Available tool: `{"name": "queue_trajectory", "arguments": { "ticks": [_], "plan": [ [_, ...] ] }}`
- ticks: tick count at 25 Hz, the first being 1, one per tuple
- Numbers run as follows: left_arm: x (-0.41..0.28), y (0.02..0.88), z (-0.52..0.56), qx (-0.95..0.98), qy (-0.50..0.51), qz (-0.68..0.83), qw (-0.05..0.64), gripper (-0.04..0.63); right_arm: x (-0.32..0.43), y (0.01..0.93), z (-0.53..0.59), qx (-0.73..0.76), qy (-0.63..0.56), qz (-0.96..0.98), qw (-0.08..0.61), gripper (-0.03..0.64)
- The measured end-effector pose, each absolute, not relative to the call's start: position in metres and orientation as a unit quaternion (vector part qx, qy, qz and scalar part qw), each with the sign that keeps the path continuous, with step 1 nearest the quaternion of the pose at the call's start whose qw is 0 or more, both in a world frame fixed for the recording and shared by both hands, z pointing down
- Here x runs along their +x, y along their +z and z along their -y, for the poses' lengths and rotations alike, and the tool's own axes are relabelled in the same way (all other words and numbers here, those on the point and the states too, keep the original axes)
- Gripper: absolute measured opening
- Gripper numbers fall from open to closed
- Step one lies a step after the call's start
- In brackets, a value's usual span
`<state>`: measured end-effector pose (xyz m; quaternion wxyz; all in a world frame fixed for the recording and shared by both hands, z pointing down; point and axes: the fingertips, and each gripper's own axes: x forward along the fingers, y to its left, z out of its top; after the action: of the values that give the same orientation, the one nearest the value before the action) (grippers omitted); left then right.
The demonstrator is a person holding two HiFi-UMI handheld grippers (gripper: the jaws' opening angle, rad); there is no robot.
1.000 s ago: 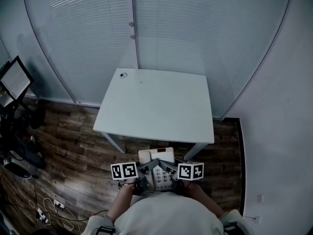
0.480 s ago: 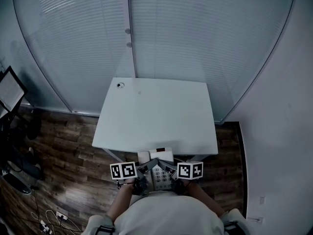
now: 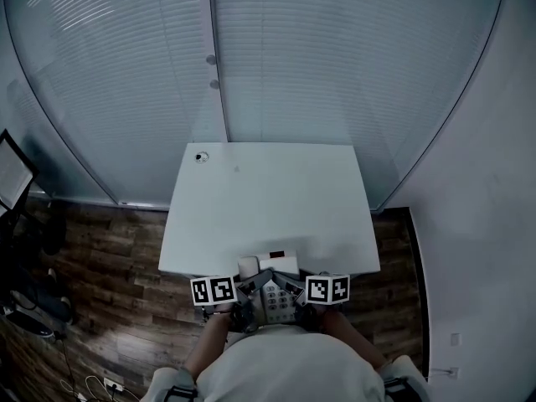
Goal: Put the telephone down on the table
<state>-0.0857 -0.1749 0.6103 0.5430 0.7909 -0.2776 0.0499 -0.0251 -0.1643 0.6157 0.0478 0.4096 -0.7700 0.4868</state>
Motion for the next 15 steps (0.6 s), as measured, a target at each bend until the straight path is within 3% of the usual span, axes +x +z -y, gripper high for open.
{"name": "queue_trajectory", "arguments": {
  "ticks": [15],
  "plan": [
    [-0.076, 0.607, 0.216, 0.795, 0.053, 0.269, 0.541, 0.433, -0.016, 0.612, 0.204, 0.417, 0.486, 0.767, 0.044, 0.350]
  ]
}}
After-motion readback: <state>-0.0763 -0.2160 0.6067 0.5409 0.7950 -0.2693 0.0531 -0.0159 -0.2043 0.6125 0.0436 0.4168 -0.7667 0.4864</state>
